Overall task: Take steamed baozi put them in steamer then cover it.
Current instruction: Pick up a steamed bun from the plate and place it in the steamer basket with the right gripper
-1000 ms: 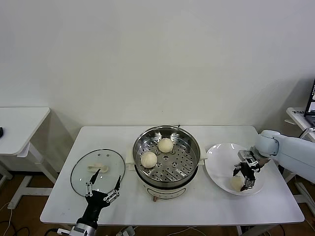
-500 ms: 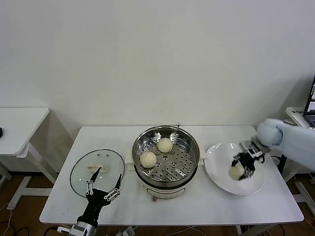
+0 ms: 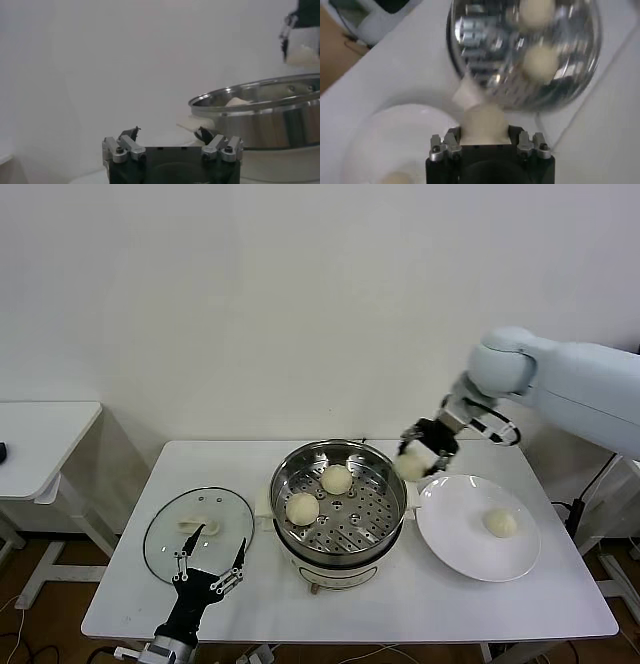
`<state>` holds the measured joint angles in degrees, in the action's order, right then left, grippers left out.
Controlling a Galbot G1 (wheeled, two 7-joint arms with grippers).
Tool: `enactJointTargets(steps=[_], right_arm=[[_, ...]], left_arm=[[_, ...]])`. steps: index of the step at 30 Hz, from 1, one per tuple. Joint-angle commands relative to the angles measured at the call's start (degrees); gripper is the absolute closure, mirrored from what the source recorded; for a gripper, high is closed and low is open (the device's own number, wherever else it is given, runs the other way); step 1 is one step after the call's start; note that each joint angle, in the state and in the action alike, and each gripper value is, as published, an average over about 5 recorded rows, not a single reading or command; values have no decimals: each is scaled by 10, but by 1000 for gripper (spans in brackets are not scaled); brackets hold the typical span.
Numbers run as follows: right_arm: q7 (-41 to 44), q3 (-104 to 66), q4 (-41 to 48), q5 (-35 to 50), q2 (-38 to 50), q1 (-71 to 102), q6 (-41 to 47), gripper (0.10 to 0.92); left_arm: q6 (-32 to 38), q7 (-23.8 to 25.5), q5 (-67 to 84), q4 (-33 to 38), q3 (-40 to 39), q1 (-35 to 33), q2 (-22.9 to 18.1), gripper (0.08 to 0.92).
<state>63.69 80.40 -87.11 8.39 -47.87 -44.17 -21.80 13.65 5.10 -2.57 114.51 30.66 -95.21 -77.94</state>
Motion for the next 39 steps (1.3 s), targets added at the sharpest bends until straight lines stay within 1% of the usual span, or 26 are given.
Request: enactJointTargets(steps=[1, 12, 22, 28, 31, 36, 39], right_arm=[[-5, -10, -95, -107, -100, 7, -100, 374], [4, -23, -65, -193, -147, 107, -149, 381], [5, -29, -33, -228, -160, 143, -172, 381], [4, -29, -29, -231, -158, 146, -175, 372], [-1, -32, -31, -234, -154, 145, -175, 349], [-1, -53, -41, -233, -135, 131, -175, 241], [7, -82, -42, -218, -108, 117, -171, 208]], left_arm=[[2, 0, 0, 2, 0, -1, -1, 177], [5, 1, 1, -1, -1, 3, -6, 177], [10, 1, 2, -3, 3, 2, -6, 177], [11, 1, 4, -4, 3, 2, -7, 177], [12, 1, 4, -4, 3, 2, -7, 177], [12, 0, 4, -4, 3, 3, -7, 177], [12, 0, 4, -4, 3, 3, -7, 177]])
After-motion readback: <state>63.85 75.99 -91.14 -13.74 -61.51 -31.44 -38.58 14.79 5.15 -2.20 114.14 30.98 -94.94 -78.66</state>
